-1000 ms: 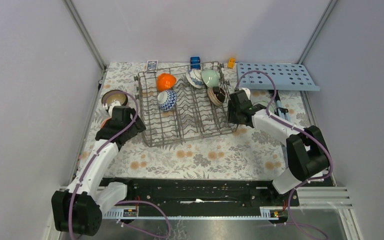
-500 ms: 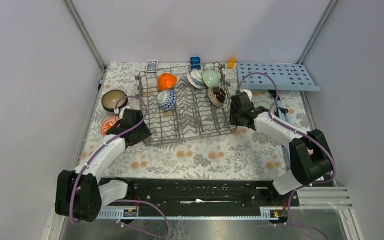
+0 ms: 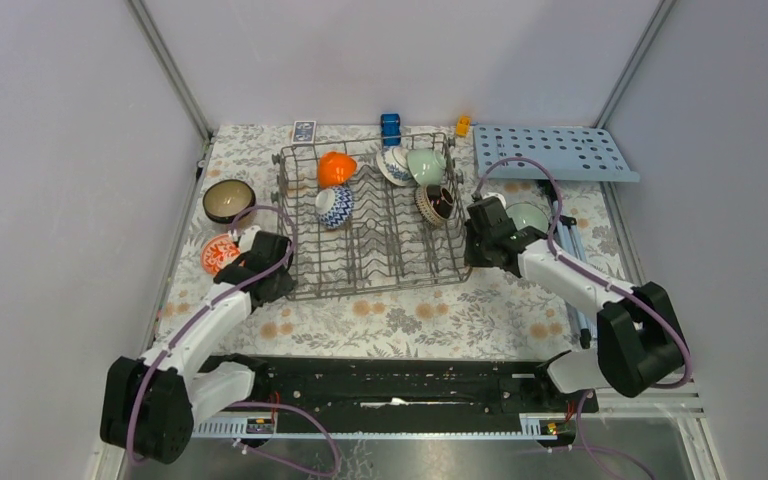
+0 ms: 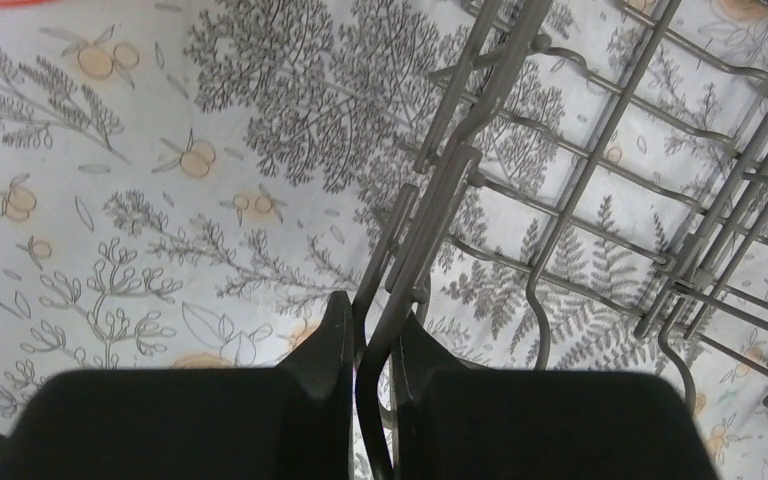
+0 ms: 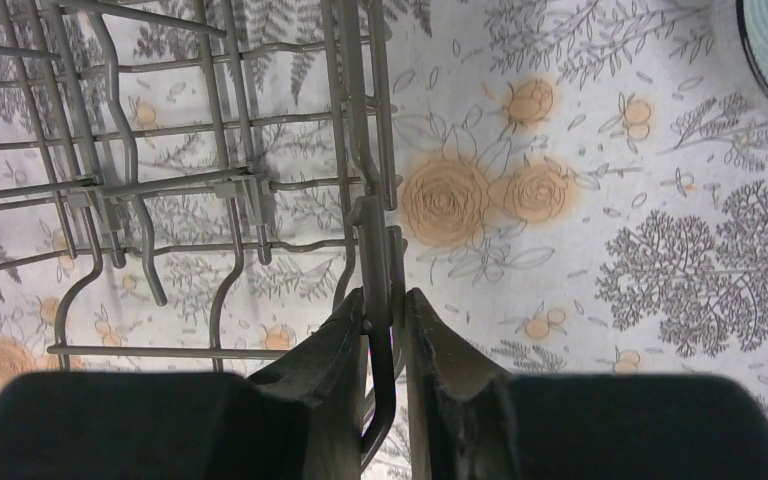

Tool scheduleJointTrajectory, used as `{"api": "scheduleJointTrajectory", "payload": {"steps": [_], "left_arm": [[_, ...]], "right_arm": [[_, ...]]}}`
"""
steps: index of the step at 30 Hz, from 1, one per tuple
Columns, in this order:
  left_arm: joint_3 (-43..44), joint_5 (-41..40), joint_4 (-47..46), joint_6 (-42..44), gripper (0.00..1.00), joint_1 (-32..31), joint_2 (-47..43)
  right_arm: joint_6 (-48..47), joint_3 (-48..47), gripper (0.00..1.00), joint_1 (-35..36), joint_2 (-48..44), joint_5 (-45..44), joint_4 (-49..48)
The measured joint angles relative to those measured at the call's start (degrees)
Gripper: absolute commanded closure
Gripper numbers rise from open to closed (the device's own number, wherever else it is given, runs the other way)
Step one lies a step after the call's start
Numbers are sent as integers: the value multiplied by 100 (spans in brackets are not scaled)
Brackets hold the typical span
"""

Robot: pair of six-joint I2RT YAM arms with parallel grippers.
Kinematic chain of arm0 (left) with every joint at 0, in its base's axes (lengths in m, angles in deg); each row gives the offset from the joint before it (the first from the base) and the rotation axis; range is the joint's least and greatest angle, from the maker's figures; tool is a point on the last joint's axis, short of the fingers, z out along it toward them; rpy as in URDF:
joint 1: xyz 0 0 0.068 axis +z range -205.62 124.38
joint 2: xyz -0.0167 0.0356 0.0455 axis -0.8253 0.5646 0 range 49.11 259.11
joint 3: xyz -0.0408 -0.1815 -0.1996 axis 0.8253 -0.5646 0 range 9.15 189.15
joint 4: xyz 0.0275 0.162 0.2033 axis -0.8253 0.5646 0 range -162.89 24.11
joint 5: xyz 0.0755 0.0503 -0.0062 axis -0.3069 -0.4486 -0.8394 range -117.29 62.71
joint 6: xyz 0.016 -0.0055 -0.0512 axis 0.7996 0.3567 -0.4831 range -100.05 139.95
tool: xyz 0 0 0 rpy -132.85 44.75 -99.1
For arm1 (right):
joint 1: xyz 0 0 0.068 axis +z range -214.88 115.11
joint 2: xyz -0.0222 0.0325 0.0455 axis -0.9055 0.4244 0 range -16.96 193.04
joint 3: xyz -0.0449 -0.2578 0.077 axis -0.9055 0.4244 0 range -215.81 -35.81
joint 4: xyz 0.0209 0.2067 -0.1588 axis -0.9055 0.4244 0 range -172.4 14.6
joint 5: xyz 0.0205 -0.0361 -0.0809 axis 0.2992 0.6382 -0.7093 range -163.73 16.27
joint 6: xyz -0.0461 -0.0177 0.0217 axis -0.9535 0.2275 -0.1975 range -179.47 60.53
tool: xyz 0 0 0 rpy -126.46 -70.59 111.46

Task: Unload the bowls from the dish rack
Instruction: Move the dish rack to the center of the board.

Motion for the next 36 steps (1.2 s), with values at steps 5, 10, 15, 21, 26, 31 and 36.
{"api": "scheduleJointTrajectory", "payload": {"steps": [5, 10, 15, 21, 26, 31, 36], "left_arm": [[-254, -26, 428, -286, 100, -225, -667], [-326, -192, 1051, -643, 100, -640, -1134], [-448, -321, 1475, -1054, 100, -1156, -1523], [-540, -428, 1849, -1488, 100, -1683, -1926], [-542, -514, 2131, -1733, 95, -1941, -2092], [-542, -570, 2361, -1781, 62, -2026, -2275], [-350, -328, 2382, -2035, 38, -2063, -2369]], "right_arm": [[15, 273, 85, 107, -424, 87, 225], [87, 560, 84, 278, -907, 79, 476], [223, 951, 83, 385, -1537, 79, 723], [466, 1355, 81, 479, -2291, 118, 1045], [544, 1419, 61, 509, -2524, 229, 1272], [678, 1390, 34, 511, -2793, 433, 1314], [686, 1049, 18, 511, -2817, 483, 1449]]}}
